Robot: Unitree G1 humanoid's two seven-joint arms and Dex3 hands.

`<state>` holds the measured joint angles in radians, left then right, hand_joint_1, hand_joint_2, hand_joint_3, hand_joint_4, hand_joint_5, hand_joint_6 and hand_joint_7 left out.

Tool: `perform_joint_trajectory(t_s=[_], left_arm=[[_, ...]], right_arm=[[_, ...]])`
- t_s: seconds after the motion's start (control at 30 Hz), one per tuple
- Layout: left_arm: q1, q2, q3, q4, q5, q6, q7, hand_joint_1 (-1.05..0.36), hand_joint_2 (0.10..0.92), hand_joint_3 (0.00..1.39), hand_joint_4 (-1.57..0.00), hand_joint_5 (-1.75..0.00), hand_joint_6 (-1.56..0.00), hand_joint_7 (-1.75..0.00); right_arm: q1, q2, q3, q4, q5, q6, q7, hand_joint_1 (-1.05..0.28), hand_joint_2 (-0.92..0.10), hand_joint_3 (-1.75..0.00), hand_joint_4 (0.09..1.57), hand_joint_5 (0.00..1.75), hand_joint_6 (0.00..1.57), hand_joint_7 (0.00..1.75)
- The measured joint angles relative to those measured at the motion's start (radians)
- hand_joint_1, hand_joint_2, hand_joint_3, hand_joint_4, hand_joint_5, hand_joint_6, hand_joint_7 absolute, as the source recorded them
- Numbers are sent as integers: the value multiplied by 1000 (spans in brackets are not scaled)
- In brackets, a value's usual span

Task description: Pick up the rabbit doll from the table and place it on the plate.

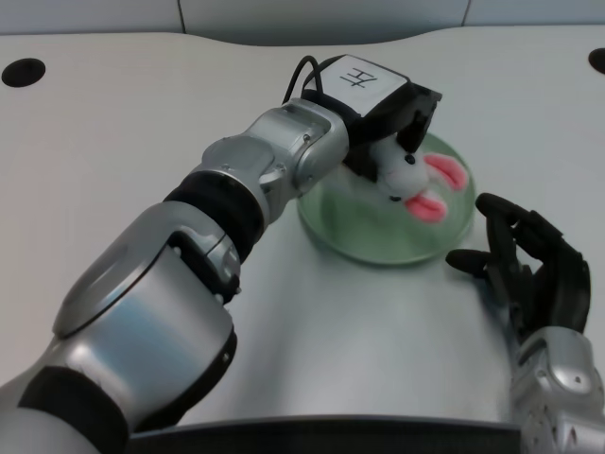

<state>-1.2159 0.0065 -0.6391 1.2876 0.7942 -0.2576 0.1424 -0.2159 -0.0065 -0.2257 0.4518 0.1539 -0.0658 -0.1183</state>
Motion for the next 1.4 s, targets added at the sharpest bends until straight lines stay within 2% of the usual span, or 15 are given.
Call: perform_joint_trajectory(t_s=[0.03, 0.1, 0.13, 0.2, 0.27, 0.33, 0.53, 0.67, 0.83, 0.9, 1.13, 1.3, 1.4], left_arm=[[-1, -1, -1, 1, 0, 10, -9, -391, 895, 3, -606, -1196, -601, -959], [-2, -1, -3, 4, 1, 24, -27, -424, 893, 1, -600, -1065, -625, -820], [-3, -1, -5, 5, 2, 28, -37, -563, 903, 1, -345, -808, -405, -590], [-4, 1, -19, 7, 9, 35, -56, -723, 901, 1, -103, -569, -184, -384], [-6, 2, -29, 8, 22, 41, -66, -823, 904, 2, -21, -321, -56, -280], [-8, 2, -35, 8, 25, 49, -75, -918, 917, 16, -4, -68, -11, -96], [-13, 4, -45, 7, 27, 55, -89, -1033, 921, 79, 1, 0, 1, -2], [-22, 12, -54, 7, 38, 56, -95, -1047, 921, 106, 1, 1, 1, 1], [-36, 18, -54, 7, 38, 56, -95, -1048, 921, 113, 1, 1, 1, 1], [-37, 26, -46, 1, 31, 44, -109, -1048, 921, 116, 1, 1, 1, 1], [-47, 111, 21, -59, -30, -23, -166, -1044, 921, 126, 1, 1, -26, -13], [-44, 181, 64, -80, -70, -46, -178, -1035, 921, 127, -6, -3, -28, -14], [-40, 203, 80, -81, -82, -47, -179, -1030, 921, 124, -7, -4, -25, -13]], right_arm=[[0, 0, 0, -1, 1, 3, -1, -365, -921, -244, 809, 1021, 836, 349], [0, 0, -1, -1, 1, 9, -1, -365, -921, -241, 812, 1022, 839, 347], [0, 0, -2, -1, 1, 10, -1, -361, -921, -240, 813, 1021, 844, 348], [0, 0, -1, -1, 1, 10, -1, -361, -921, -237, 818, 1022, 855, 350], [0, 0, -1, -1, 1, 10, -1, -365, -921, -233, 821, 1021, 854, 346], [0, 0, -2, 1, 1, 9, -1, -365, -921, -232, 824, 1021, 854, 343], [-2, 0, -2, 14, 1, 1, 0, -366, -921, -235, 822, 1018, 861, 340], [-8, -3, -2, 34, -2, -5, 0, -366, -921, -238, 814, 1016, 866, 338], [-14, -4, -3, 40, -2, -6, 0, -366, -921, -237, 814, 1016, 870, 336], [-21, -5, -5, 56, -1, -16, 2, -364, -921, -232, 813, 1011, 872, 336], [-48, -22, -10, 110, 1, -45, 15, -374, -921, -208, 824, 1000, 870, 332], [-60, -37, -15, 129, 0, -49, 18, -367, -921, -241, 818, 985, 868, 329], [-64, -40, -15, 136, -1, -54, 18, -366, -921, -250, 816, 981, 867, 328]])
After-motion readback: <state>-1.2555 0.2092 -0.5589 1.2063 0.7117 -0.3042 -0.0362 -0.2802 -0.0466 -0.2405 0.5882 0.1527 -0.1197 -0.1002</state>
